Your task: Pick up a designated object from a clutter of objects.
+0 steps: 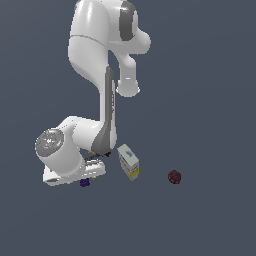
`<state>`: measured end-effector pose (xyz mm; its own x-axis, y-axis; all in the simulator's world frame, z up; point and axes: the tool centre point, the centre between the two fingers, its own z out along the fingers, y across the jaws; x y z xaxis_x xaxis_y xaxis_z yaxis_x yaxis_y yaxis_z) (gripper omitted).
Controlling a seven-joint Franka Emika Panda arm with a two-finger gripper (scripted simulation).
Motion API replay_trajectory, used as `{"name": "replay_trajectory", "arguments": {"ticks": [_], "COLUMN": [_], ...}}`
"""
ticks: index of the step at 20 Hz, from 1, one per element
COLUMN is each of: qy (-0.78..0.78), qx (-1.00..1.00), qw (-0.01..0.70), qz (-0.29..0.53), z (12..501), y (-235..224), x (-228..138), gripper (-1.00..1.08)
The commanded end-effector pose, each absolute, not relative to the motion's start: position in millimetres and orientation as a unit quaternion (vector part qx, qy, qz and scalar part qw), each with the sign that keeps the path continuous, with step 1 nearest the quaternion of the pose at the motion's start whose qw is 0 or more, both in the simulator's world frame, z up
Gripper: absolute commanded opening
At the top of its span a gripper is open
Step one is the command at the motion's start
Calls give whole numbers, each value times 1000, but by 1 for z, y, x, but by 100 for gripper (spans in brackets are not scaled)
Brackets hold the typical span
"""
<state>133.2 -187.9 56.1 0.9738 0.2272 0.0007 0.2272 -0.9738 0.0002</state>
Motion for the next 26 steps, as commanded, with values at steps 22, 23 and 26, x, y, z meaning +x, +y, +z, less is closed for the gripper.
{"name": "replay_trajectory", "arguments": {"ticks": [22,23,26], "qy": [115,115,115], "qx": [993,993,993], "qw": [0,0,0], "qz": [0,0,0], "z": [22,22,25], "y": [-188,-188,-186], "x": [133,133,132], "gripper": [-100,-100,-100]}}
